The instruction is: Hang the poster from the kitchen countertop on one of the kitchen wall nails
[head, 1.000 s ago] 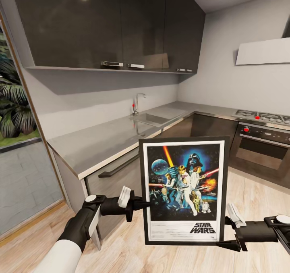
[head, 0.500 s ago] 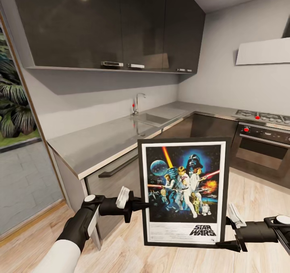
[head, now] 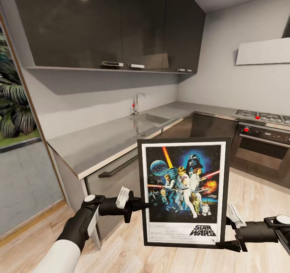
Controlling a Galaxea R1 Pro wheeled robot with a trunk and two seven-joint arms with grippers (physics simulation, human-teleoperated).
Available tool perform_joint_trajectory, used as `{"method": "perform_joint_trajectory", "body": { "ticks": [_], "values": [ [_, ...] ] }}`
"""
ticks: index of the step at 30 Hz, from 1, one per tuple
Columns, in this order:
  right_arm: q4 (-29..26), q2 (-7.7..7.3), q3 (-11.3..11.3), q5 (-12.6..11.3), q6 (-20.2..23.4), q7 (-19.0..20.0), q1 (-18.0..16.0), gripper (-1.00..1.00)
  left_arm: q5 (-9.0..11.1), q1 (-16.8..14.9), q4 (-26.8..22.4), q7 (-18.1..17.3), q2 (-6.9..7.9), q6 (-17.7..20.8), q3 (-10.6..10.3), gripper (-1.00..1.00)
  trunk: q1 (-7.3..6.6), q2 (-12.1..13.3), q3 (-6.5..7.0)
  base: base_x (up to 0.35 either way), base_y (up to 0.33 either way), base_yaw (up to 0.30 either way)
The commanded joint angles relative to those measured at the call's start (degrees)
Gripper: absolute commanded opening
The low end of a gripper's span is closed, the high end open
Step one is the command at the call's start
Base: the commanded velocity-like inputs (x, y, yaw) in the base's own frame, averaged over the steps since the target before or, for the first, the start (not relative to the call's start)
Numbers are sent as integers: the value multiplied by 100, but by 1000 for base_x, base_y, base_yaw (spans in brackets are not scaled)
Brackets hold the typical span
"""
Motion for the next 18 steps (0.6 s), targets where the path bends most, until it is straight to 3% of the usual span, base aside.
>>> {"method": "perform_joint_trajectory", "body": {
  "ticks": [1,18],
  "values": [
    [-2,2,-3,3,22,21,1,100,11,-3,0,-7,2,33,-7,-100,0,-4,-6,0,0,0],
    [-11,1,0,3,10,21,14,100,-4,-3,22,-5,85,33,1,-100,0,-4,-6,0,0,0]
  ]
}}
